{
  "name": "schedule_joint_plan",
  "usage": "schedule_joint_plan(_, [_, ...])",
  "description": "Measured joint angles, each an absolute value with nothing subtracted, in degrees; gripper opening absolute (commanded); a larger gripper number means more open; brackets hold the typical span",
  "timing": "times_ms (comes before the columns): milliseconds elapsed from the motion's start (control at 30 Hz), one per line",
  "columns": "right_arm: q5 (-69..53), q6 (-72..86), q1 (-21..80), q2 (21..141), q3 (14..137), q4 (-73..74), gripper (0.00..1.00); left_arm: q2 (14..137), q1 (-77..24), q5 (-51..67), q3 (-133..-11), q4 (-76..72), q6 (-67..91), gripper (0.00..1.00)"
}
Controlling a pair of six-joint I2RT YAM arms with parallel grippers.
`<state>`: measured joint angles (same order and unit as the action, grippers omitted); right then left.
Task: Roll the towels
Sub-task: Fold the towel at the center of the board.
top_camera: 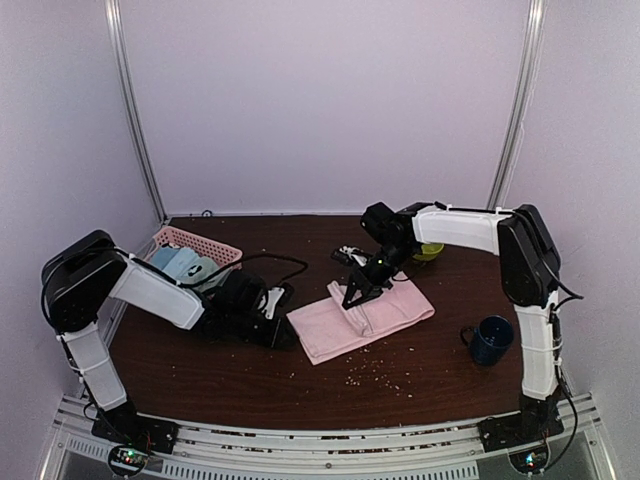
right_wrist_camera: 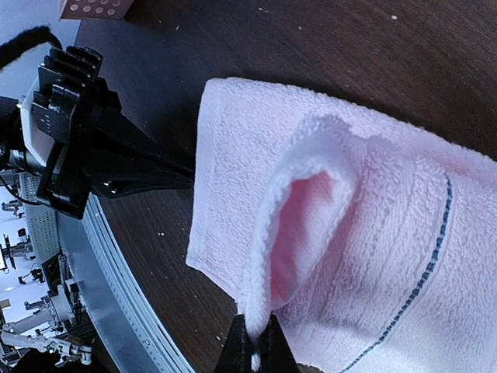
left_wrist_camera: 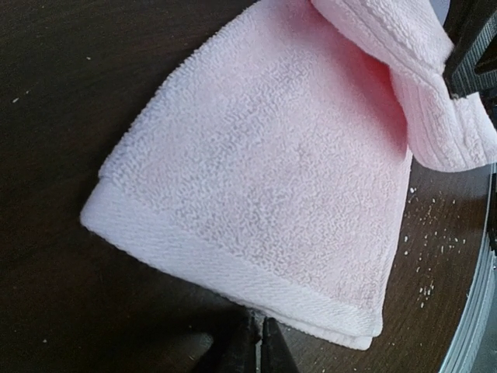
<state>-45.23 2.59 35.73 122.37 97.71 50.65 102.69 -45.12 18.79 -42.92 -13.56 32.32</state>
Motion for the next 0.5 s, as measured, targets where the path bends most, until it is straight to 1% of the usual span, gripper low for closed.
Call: schedule_joint_plan(500, [-49.0, 11.9, 41.5, 124.7, 99.5, 42.7, 0.00, 100.1, -45.2, 18.3, -38.3, -16.7, 33.8, 0.06])
